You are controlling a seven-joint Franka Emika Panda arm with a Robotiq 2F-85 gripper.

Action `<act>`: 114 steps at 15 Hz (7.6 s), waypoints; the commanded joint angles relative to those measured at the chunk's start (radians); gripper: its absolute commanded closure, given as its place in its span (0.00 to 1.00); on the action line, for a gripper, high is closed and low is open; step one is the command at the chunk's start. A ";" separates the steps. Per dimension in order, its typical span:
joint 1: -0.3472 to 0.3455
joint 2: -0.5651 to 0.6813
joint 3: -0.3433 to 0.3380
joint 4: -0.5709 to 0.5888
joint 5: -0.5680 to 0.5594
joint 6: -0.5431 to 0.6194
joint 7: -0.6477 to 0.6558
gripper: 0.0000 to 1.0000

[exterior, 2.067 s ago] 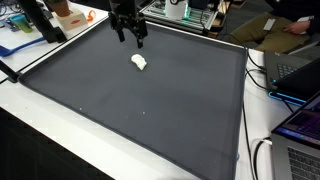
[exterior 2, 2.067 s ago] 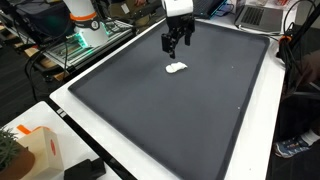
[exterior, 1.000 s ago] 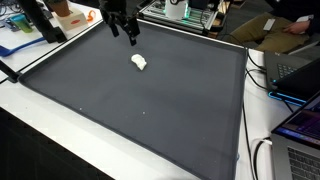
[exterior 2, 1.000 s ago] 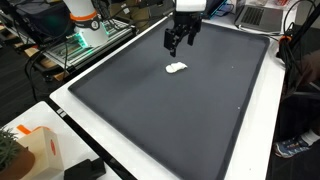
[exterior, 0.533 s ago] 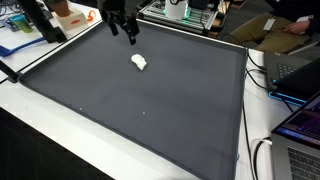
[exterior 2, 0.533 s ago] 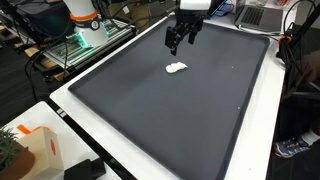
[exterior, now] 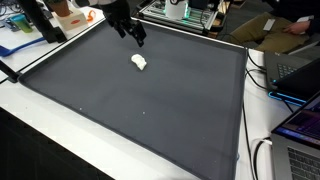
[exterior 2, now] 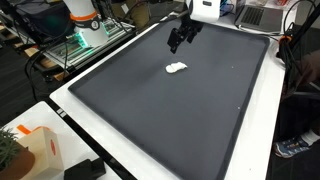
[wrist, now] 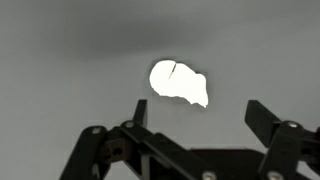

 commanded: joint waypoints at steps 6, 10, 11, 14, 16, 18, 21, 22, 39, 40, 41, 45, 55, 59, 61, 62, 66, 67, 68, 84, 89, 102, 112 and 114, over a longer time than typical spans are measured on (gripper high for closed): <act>0.005 0.228 -0.005 0.293 0.009 -0.173 0.059 0.00; 0.006 0.317 -0.008 0.432 0.001 -0.286 0.058 0.00; 0.009 0.336 -0.009 0.466 -0.002 -0.314 0.061 0.00; 0.012 0.392 -0.011 0.553 -0.004 -0.395 0.070 0.00; 0.014 0.424 -0.013 0.599 -0.005 -0.435 0.079 0.00; 0.014 0.459 -0.014 0.644 -0.004 -0.453 0.085 0.00; 0.016 0.499 -0.014 0.697 -0.004 -0.482 0.088 0.00; 0.017 0.510 -0.015 0.713 -0.005 -0.492 0.090 0.00; -0.009 0.053 -0.023 0.248 -0.076 -0.184 -0.094 0.00; -0.009 0.021 -0.019 0.206 -0.079 -0.159 -0.113 0.00; -0.009 -0.002 -0.016 0.175 -0.080 -0.147 -0.124 0.00; -0.009 -0.026 -0.014 0.138 -0.082 -0.132 -0.130 0.00; 0.006 -0.389 -0.010 -0.326 -0.094 0.204 0.022 0.00; 0.005 -0.600 0.010 -0.528 -0.083 0.233 -0.022 0.00; 0.014 -0.692 0.027 -0.633 -0.075 0.200 -0.088 0.00; -0.002 -0.569 0.025 -0.489 -0.075 0.188 -0.045 0.00; 0.005 -0.675 0.039 -0.609 -0.074 0.188 -0.072 0.00; 0.005 -0.677 0.039 -0.611 -0.074 0.189 -0.073 0.00; 0.005 -0.677 0.039 -0.611 -0.074 0.189 -0.074 0.00; 0.038 -0.819 0.055 -0.643 0.043 0.081 -0.091 0.00; 0.030 -0.793 0.064 -0.612 0.039 0.067 -0.074 0.39; 0.028 -0.785 0.070 -0.604 0.032 0.089 -0.069 0.96; 0.028 -0.785 0.069 -0.602 0.035 0.088 -0.069 0.96; 0.028 -0.785 0.069 -0.602 0.035 0.087 -0.069 0.99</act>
